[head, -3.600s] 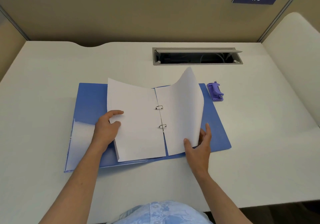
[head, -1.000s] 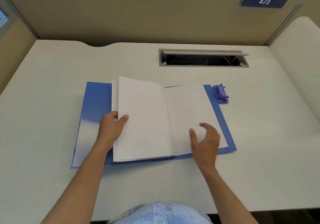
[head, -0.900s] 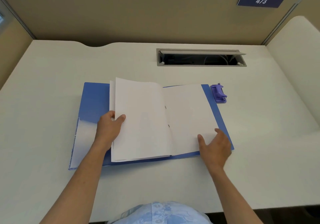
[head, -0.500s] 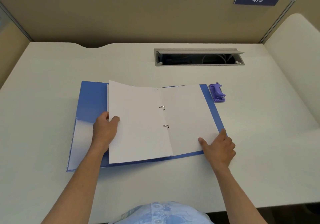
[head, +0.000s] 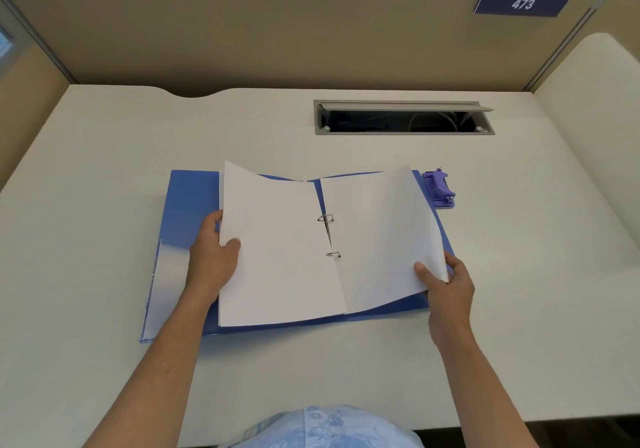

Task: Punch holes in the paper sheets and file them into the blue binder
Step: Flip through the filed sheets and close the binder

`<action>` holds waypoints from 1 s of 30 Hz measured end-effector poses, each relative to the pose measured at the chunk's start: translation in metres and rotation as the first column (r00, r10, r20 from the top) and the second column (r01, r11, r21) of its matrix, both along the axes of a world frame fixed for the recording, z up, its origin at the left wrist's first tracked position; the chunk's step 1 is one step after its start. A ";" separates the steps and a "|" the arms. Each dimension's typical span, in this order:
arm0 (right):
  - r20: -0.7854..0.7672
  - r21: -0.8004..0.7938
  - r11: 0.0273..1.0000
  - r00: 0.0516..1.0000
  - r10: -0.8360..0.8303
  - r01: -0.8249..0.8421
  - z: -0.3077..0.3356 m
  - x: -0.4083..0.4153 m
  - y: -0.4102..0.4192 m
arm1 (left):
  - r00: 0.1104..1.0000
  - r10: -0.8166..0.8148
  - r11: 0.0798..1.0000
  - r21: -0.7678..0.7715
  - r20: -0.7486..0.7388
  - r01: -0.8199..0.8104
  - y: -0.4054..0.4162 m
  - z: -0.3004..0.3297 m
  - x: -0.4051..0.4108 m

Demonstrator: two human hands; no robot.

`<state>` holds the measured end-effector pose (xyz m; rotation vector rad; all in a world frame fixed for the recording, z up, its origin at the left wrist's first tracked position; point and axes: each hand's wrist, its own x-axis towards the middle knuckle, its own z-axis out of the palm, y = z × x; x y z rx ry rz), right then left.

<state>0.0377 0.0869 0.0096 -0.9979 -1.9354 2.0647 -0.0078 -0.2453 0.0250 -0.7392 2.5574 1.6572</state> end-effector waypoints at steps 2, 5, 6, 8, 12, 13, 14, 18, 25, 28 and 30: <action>-0.107 0.038 0.999 0.993 0.043 -0.040 0.016 0.003 -0.005 | 0.999 -0.033 0.999 -0.019 -0.022 0.033 -0.002 -0.001 0.000; -0.216 0.142 0.986 0.969 0.120 -0.090 0.035 0.005 -0.019 | 0.997 -0.065 0.997 -0.031 -0.032 0.064 -0.003 -0.001 -0.001; -0.237 0.168 0.978 0.958 0.161 -0.123 0.040 0.004 -0.026 | 0.997 -0.070 0.997 -0.042 -0.025 0.069 -0.002 -0.001 -0.001; -0.274 0.224 0.954 0.927 0.258 -0.199 0.048 0.004 -0.042 | 0.997 -0.081 0.995 -0.066 -0.014 0.080 -0.001 -0.003 -0.002; -0.271 0.405 0.829 0.815 0.512 -0.386 0.053 0.003 -0.076 | 0.997 -0.074 0.995 -0.060 0.002 0.074 -0.002 -0.006 -0.002; -0.249 0.424 0.791 0.782 0.571 -0.442 0.052 0.002 -0.085 | 0.998 -0.067 0.997 -0.049 0.007 0.068 -0.002 -0.007 -0.002; -0.226 0.453 0.744 0.745 0.628 -0.491 0.051 0.002 -0.095 | 0.998 -0.062 0.997 -0.036 0.009 0.062 -0.002 -0.007 -0.002; -0.108 0.605 0.528 0.596 0.796 -0.595 0.037 0.004 -0.130 | 0.999 -0.033 0.999 0.041 -0.008 0.033 -0.001 -0.005 -0.003; 0.138 0.625 0.203 0.363 0.921 -0.754 0.019 0.010 -0.156 | 0.999 0.047 0.976 0.211 0.027 -0.052 0.004 0.011 -0.003; 0.167 0.665 0.096 0.272 0.948 -0.741 0.013 0.011 -0.153 | 0.998 0.056 0.963 0.262 0.018 -0.059 0.005 0.015 -0.001; 0.128 0.723 0.085 0.254 0.959 -0.686 0.007 0.014 -0.149 | 0.999 0.041 0.980 0.197 -0.005 -0.039 0.005 0.014 -0.001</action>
